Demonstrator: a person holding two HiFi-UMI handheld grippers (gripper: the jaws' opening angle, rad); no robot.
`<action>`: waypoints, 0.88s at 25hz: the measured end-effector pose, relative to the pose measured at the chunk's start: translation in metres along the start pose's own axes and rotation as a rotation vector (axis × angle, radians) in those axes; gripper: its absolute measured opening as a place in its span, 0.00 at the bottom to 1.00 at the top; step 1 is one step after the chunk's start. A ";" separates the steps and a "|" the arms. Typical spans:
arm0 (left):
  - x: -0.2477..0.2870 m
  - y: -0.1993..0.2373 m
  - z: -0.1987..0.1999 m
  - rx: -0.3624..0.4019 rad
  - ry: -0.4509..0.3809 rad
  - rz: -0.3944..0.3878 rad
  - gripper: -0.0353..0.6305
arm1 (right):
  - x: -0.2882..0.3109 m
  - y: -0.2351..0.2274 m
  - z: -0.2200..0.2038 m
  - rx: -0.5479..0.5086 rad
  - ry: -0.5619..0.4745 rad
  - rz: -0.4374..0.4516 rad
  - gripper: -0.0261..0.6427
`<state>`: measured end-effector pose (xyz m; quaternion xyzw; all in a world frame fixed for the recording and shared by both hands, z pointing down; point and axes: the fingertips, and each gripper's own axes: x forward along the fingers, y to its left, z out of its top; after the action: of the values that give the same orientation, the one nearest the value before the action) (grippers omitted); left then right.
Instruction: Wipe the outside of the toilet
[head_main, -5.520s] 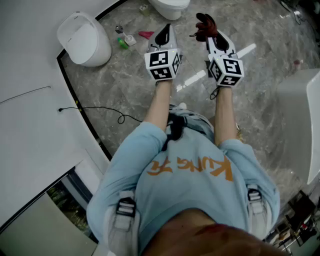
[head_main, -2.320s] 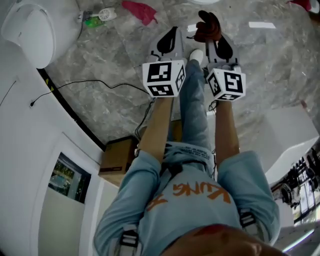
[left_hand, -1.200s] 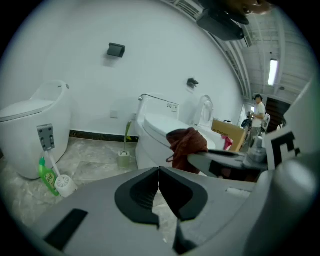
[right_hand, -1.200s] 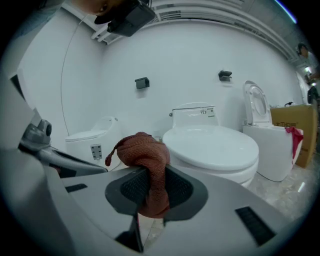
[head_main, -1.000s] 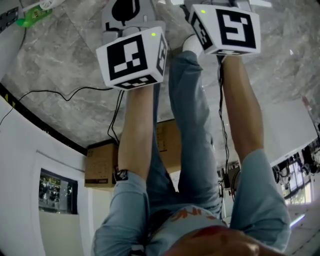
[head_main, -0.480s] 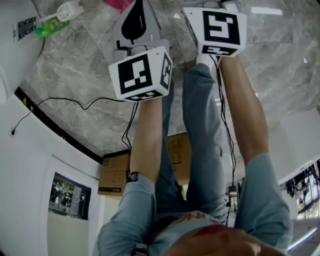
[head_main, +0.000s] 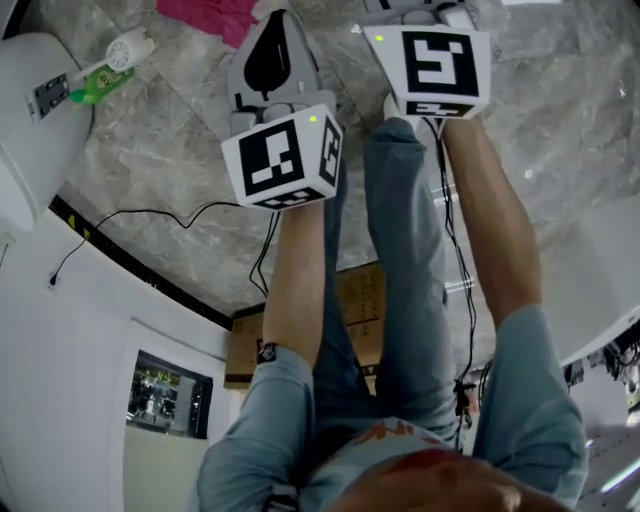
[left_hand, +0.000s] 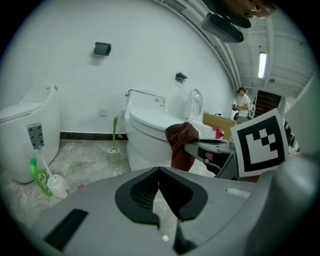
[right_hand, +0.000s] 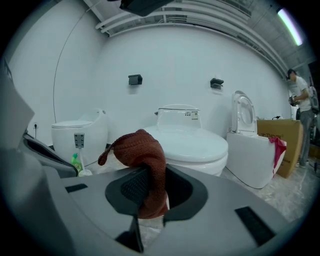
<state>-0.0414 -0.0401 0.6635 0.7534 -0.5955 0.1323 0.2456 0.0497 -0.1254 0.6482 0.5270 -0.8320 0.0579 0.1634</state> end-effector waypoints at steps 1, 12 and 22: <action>0.000 -0.005 0.000 -0.006 0.000 -0.001 0.05 | -0.005 -0.007 -0.001 0.000 0.002 -0.006 0.15; 0.022 -0.055 0.008 0.028 -0.012 -0.046 0.05 | -0.018 -0.128 -0.029 0.079 0.044 -0.163 0.15; 0.027 -0.057 0.006 -0.013 -0.007 -0.015 0.05 | -0.017 -0.140 -0.035 0.126 0.062 -0.142 0.15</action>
<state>0.0201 -0.0561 0.6597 0.7565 -0.5917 0.1238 0.2495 0.1893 -0.1629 0.6653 0.5917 -0.7819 0.1148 0.1594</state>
